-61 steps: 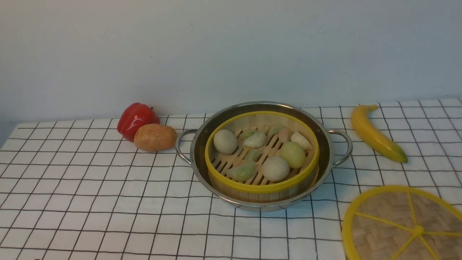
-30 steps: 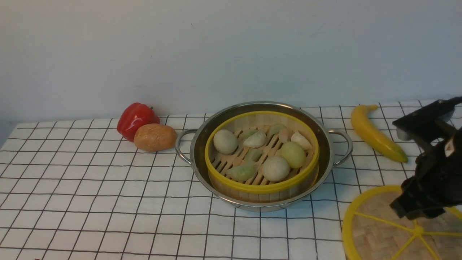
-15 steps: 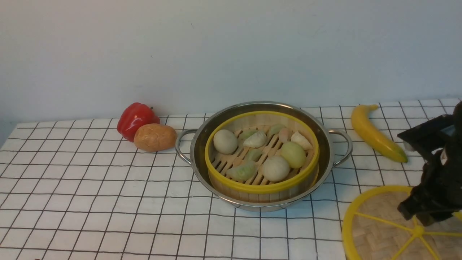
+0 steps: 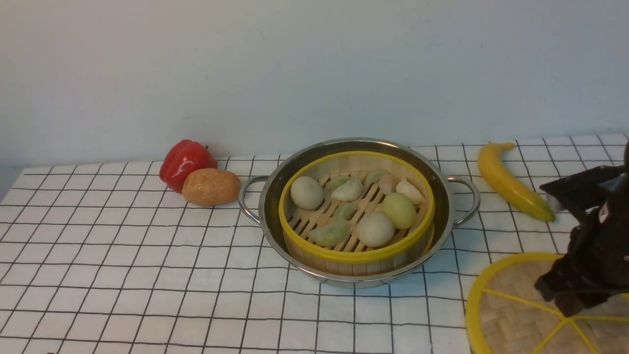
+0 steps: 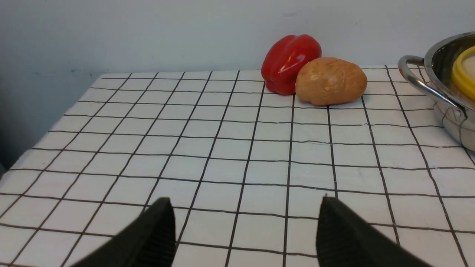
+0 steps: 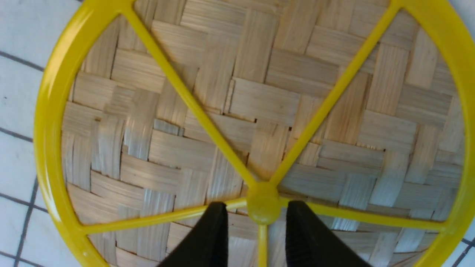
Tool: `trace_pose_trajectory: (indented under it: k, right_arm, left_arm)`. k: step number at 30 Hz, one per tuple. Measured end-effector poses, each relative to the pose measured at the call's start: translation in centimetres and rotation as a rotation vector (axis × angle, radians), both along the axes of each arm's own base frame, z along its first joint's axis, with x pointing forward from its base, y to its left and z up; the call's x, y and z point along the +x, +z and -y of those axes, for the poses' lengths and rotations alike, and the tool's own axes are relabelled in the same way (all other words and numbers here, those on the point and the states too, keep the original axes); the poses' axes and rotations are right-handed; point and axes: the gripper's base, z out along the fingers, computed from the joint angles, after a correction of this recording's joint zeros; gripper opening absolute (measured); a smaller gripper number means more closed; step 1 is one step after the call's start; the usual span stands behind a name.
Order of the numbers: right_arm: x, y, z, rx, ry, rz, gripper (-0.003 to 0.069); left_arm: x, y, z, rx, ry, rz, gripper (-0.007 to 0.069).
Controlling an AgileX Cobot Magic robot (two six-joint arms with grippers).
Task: Place the steamer in the pot on the white tablecloth, and put the lid on the steamer.
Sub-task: 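Move the gripper down to the bamboo steamer lid and grasp its center knob, then place the bamboo steamer lid onto the steamer basket in the pot with the right gripper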
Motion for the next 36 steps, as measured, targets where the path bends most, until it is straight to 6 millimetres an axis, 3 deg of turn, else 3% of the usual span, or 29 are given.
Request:
trace_pose_trajectory:
  k: [17,21,22,25,29,32,33,35,36]
  right_arm:
    - [0.7,-2.3,0.0,-0.03,0.009,-0.061,0.0242]
    - [0.7,-2.3,0.0,-0.031,0.009,-0.069,0.0204]
    - [0.7,-2.3,0.0,-0.033,0.009,-0.074,0.0153]
    - [0.6,-2.0,0.0,-0.031,0.009,-0.068,0.0147]
    - [0.4,-0.3,0.3,-0.04,0.025,0.005,0.0147]
    - [0.7,3.2,0.3,-0.021,0.034,0.133,0.0147]
    - [0.7,3.5,0.2,-0.019,0.036,0.143,0.0147]
    - [1.3,7.7,-0.3,0.036,0.083,0.284,0.0147]
    - [1.4,8.3,-0.4,0.048,0.094,0.302,0.0147]
  left_arm:
    - [0.0,0.0,0.0,0.0,0.0,0.0,0.0474]
    - [0.0,0.0,0.0,0.0,0.0,0.0,0.0474]
    - [0.0,0.0,0.0,0.0,0.0,0.0,0.0474]
    - [0.0,0.0,0.0,0.0,0.0,0.0,0.0474]
    - [0.0,0.0,0.0,0.0,0.0,0.0,0.0474]
    - [0.0,0.0,0.0,0.0,0.0,0.0,0.0474]
    - [0.0,0.0,0.0,0.0,0.0,0.0,0.0474]
    - [0.0,0.0,0.0,0.0,0.0,0.0,0.0474]
    - [0.0,0.0,0.0,0.0,0.0,0.0,0.0474]
